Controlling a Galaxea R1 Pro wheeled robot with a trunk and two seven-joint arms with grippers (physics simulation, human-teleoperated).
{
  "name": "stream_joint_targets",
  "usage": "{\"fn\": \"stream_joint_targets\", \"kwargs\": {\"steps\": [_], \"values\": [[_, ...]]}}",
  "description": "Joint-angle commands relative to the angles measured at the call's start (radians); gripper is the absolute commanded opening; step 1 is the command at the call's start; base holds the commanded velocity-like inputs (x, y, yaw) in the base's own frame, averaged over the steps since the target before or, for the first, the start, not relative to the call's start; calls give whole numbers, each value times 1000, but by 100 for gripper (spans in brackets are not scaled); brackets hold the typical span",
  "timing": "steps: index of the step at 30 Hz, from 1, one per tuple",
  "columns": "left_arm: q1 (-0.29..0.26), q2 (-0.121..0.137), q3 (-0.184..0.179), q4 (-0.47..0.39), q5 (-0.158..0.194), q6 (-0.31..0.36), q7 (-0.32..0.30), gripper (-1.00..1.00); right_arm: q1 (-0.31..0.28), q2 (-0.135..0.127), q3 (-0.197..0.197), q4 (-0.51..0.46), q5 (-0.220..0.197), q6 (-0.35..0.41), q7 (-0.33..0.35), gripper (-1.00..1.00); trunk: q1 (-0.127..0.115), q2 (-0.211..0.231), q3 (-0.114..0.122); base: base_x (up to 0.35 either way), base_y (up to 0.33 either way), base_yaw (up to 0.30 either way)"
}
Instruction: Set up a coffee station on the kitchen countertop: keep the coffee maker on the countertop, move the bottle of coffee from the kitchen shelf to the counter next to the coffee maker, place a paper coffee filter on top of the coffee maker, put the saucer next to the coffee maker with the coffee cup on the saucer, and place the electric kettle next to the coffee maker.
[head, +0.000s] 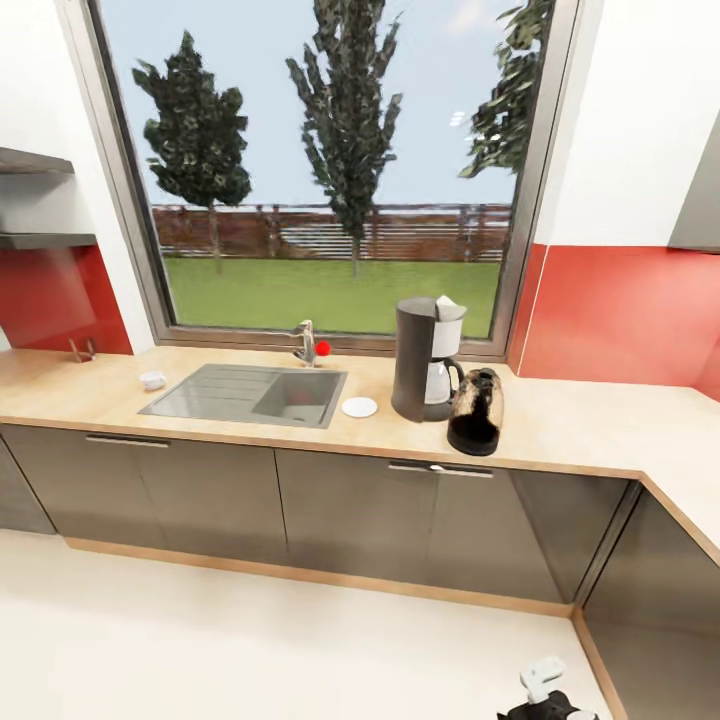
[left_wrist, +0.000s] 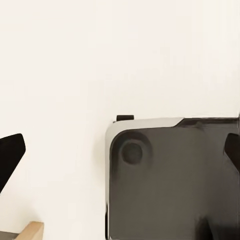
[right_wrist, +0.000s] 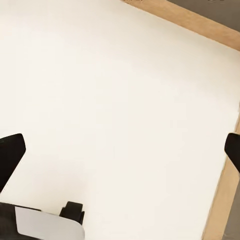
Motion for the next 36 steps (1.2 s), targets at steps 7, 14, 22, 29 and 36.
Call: {"fn": "stream_joint_targets", "kwargs": {"steps": [7,14,22,29,36], "values": [[-1,-2,3,-41,3,2,2,100,1,3,0,1,0,-3,1,100,1,-2,-2,273,0,14],[0,-3,2,-45,3,5,14,100,2,9,-2,1,-3,-4,-1,100,1,-2,-4,316,-116,226],[-2,-5,-1,-51,3,0,15,100,8,13,-2,1,-4,-4,-1,100,1,-2,-9,303,-192,272],[-3,-6,-1,-52,3,-3,16,100,11,14,-2,1,-3,-3,-3,100,1,-2,-13,295,-204,275],[-3,-8,1,-53,3,-5,17,100,23,16,-2,1,-3,0,-4,100,1,-2,-17,260,-232,275]]}}
